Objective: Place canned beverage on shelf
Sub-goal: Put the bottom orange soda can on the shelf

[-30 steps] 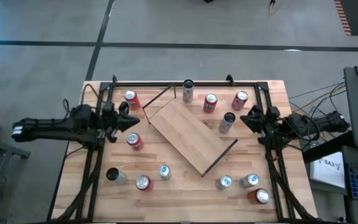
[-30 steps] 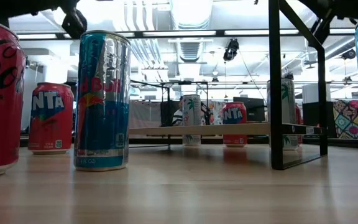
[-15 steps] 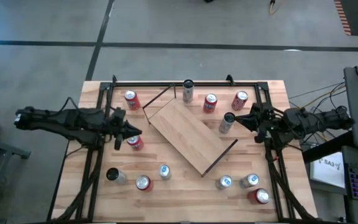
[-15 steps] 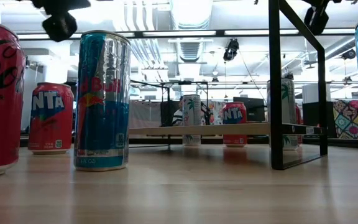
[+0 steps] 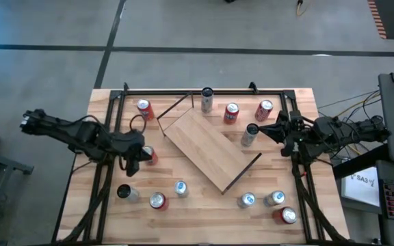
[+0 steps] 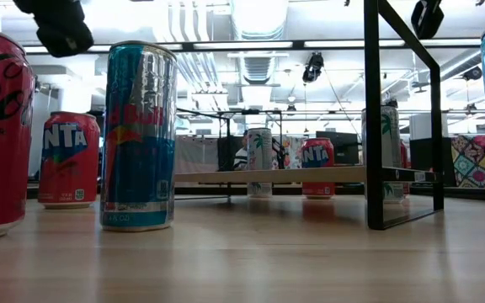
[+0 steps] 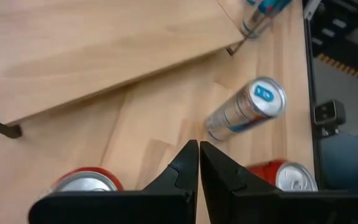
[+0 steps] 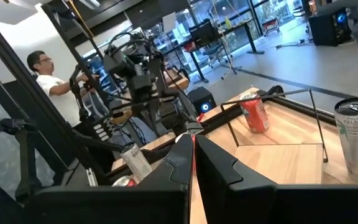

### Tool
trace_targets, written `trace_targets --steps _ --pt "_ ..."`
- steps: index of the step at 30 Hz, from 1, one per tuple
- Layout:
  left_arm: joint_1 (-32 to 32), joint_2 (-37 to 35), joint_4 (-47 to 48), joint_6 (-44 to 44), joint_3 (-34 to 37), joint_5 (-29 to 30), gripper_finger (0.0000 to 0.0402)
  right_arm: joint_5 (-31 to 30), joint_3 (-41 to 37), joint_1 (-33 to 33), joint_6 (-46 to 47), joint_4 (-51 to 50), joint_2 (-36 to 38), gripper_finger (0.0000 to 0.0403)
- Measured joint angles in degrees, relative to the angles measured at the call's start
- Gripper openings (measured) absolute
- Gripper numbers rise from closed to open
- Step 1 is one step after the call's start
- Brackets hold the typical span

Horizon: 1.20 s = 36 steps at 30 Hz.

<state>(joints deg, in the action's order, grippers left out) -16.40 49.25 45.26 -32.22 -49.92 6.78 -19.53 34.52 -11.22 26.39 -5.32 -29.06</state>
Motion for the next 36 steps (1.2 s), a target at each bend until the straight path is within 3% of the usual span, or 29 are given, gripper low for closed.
trace_targets --steps 7,15,23,29,36 --pt "-0.9 -0.1 5.0 4.3 0.1 -7.2 0.0000 0.0 0.0 0.0 0.0 0.0 0.0 0.0009" --pt "-0.9 0.8 8.4 10.4 0.0 -7.3 0.0000 0.0 0.0 0.0 0.0 0.0 0.0 0.0009" --pt "-0.8 4.4 8.1 9.6 -0.4 -7.3 0.0013 0.0 0.0 0.0 0.0 0.0 0.0 0.0009" --pt "-0.8 7.4 13.7 7.4 -3.3 -6.1 0.0089 0.0 0.0 0.0 0.0 0.0 0.0 0.0009" --pt "-0.8 9.8 15.8 7.6 -4.7 -3.5 0.0257 0.0 0.0 0.0 0.0 0.0 0.0 0.0009"
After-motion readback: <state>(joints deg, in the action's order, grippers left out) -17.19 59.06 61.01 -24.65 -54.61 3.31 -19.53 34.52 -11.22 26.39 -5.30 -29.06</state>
